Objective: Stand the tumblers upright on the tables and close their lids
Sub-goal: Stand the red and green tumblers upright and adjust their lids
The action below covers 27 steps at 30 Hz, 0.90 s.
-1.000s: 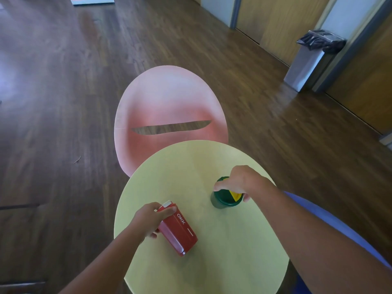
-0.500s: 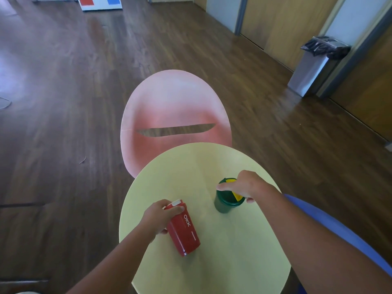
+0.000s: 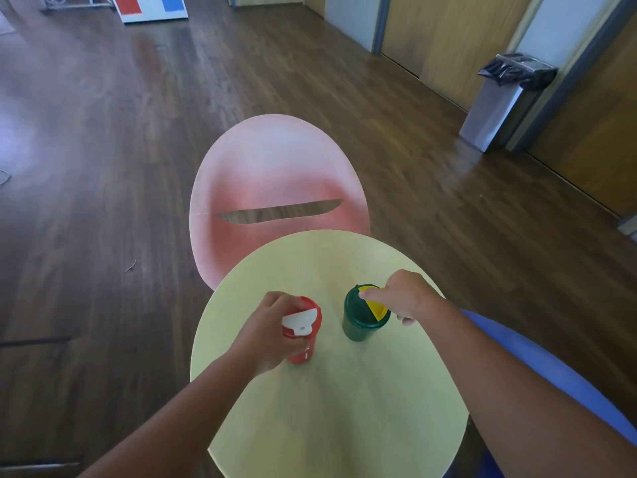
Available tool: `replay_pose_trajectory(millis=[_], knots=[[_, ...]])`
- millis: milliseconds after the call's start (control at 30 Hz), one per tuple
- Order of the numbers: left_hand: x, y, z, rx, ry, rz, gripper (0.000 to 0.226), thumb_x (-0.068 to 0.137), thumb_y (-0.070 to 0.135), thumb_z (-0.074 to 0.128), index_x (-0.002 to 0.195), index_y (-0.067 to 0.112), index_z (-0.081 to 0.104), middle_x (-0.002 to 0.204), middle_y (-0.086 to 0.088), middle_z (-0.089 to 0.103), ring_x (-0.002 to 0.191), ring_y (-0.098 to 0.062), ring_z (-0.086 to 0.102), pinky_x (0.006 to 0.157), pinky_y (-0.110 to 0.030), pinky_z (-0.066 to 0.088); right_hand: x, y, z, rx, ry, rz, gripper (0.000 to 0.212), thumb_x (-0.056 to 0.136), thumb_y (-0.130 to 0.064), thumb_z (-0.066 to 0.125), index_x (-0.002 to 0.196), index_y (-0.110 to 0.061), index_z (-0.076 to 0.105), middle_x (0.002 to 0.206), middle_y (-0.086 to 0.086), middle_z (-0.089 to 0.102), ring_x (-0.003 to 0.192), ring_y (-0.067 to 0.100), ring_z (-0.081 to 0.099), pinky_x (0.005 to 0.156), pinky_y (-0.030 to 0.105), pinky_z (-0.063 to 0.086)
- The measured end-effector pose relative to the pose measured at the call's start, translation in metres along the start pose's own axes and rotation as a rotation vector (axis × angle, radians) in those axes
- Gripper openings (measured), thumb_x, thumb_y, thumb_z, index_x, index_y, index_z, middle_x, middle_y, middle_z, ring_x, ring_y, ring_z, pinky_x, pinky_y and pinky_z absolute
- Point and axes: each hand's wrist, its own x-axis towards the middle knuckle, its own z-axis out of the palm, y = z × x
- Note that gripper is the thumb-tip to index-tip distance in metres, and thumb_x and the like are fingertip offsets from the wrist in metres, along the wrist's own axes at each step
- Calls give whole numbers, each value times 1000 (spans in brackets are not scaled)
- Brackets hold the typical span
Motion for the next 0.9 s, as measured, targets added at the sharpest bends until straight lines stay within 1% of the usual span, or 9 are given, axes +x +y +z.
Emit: replay_pose_trajectory(millis=[133, 233, 367, 433, 467, 533, 600, 733, 900], knots=[[-6, -8, -4, 161, -72, 153, 52, 69, 33, 83, 110, 41, 51, 146, 25, 37, 119, -15, 53, 84, -22, 48, -1, 3, -2, -12, -25, -34, 58, 66, -63, 69, 66, -12, 43, 57, 8, 49, 43, 28, 54, 53, 31, 50], [-8, -15, -9, 243, -73, 214, 56, 70, 30, 79, 116, 42, 49, 161, 25, 23, 139, -10, 40, 92, -27, 46, -3, 4, -2, -51, -40, -58, 53, 69, -59, 70, 67, -12, 46, 63, 6, 50, 50, 29, 57, 57, 35, 57], [-12, -15, -9, 341, -40, 213, 59, 75, 32, 76, 127, 39, 50, 167, 10, 12, 144, -20, 31, 98, -35, 47, -4, 4, -2, -133, -62, -67, 51, 69, -59, 69, 81, -11, 59, 72, 6, 57, 62, 31, 66, 67, 43, 64], [-16, -14, -7, 316, -15, 193, 57, 74, 38, 78, 125, 41, 52, 165, 4, 16, 142, -26, 35, 100, -39, 48, -5, 4, -2, -171, -38, -113, 53, 67, -62, 69, 85, -13, 59, 79, 5, 60, 67, 30, 68, 63, 39, 61], [-18, -13, -5, 285, -2, 175, 56, 73, 43, 80, 123, 43, 53, 163, 2, 20, 139, -27, 39, 100, -39, 49, -4, 5, -2, -184, -22, -143, 54, 68, -62, 70, 94, -15, 62, 89, 5, 63, 73, 28, 67, 67, 37, 59], [-21, -11, 1, 207, 31, 115, 56, 70, 54, 82, 119, 45, 56, 153, 3, 32, 129, -25, 46, 95, -34, 49, -4, 6, -4, -191, -20, -219, 70, 71, -57, 75, 129, -21, 58, 119, 4, 64, 98, 22, 63, 86, 37, 54], [-22, -10, 6, 143, 80, 66, 54, 70, 61, 81, 115, 44, 58, 137, 7, 43, 118, -20, 52, 87, -27, 46, -6, 6, -6, -201, -60, -332, 85, 72, -51, 79, 147, -30, 44, 141, -1, 55, 120, 20, 56, 101, 39, 47], [-18, -5, 9, 86, 119, 27, 47, 70, 57, 84, 107, 39, 60, 126, 11, 50, 109, -19, 55, 77, -24, 43, -9, 6, -7, -276, -158, -416, 99, 68, -42, 84, 153, -41, 33, 158, -12, 37, 142, 16, 39, 112, 37, 38], [-12, 5, 7, 144, 100, 7, 56, 66, 54, 87, 105, 39, 49, 123, 15, 49, 98, -19, 55, 69, -25, 42, -10, 8, -2, -357, -187, -399, 108, 68, -32, 86, 156, -44, 23, 159, -9, 35, 142, 21, 38, 109, 40, 42]])
